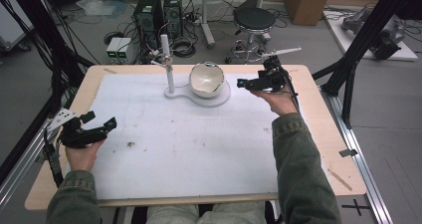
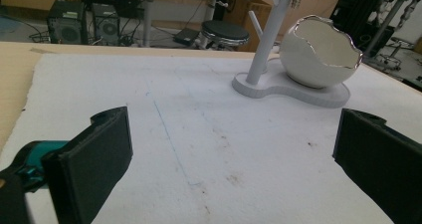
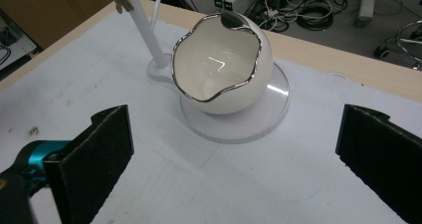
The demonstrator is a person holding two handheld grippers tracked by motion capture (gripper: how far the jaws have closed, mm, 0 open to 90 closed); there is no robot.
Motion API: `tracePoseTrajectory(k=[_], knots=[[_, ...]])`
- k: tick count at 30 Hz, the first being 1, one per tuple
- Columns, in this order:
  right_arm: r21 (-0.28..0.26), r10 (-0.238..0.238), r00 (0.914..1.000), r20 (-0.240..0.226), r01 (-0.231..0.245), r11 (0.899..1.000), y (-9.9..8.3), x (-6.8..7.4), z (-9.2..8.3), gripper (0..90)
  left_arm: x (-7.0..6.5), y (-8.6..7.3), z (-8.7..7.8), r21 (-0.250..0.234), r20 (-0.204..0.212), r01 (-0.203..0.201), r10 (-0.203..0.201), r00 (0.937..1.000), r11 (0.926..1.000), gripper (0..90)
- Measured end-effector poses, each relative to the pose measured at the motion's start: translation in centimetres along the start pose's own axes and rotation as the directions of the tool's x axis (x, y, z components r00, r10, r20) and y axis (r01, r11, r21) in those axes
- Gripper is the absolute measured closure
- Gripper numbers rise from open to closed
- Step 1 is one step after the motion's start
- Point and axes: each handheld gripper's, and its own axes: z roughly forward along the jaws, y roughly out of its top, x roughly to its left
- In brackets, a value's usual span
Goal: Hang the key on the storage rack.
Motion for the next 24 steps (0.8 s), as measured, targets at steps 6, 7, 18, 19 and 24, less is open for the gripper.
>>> tracePoseTrajectory(k=[6,7,18,19,24], knots=[[0.003,0.004,1.0000,0.006,-0.004,1.000,-0.8,-0.3,-0.2,0.6,0.0,0.0,0.0,0.001,0.000,0.002,-0.002,1.0000,1.0000,2.6],[0.002,0.009,1.0000,0.004,-0.009,1.000,-1.0,-0.4,-0.2,0.6,0.0,0.0,0.0,0.001,0.000,0.002,-0.002,1.0000,1.0000,2.5],[-0.011,0.028,0.9994,0.021,-0.028,1.000,-3.1,-1.4,-1.2,0.6,0.1,0.0,0.0,0.006,0.000,0.002,-0.002,1.0000,1.0000,2.6],[-0.011,0.028,0.9994,0.021,-0.028,1.000,-3.1,-1.4,-1.2,0.6,0.1,0.0,0.0,0.006,0.000,0.003,-0.003,1.0000,1.0000,2.6],[-0.013,0.034,0.9990,0.028,-0.034,0.999,-4.2,-1.6,-1.5,0.6,0.1,0.0,0.0,0.007,0.000,0.003,-0.003,1.0000,1.0000,2.5]])
